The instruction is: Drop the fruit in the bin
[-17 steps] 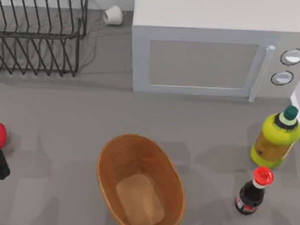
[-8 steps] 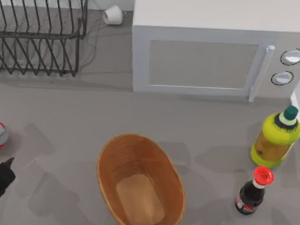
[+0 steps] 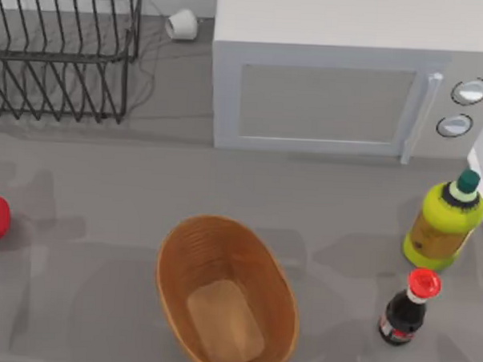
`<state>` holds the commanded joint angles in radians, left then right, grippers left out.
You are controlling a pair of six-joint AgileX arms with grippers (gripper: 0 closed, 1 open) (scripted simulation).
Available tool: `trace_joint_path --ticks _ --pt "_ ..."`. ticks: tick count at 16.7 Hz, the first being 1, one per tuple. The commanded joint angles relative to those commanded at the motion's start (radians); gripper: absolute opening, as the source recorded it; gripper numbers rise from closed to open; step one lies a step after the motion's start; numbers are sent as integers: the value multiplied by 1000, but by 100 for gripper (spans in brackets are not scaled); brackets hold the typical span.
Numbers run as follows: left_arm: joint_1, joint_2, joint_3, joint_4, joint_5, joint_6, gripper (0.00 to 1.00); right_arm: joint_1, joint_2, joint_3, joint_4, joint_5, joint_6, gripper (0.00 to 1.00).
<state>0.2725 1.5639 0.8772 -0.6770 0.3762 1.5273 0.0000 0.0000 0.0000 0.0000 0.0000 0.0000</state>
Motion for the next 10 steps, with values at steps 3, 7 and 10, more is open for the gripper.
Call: trace_joint_path --ticks 3,7,10 --pt "65 118 118 -73 44 119 100 0 0 0 0 0 0 100" --pt "91 156 161 -104 61 150 100 0 0 0 0 0 0 100" --pt "86 153 158 -101 59 148 100 0 0 0 0 0 0 100"
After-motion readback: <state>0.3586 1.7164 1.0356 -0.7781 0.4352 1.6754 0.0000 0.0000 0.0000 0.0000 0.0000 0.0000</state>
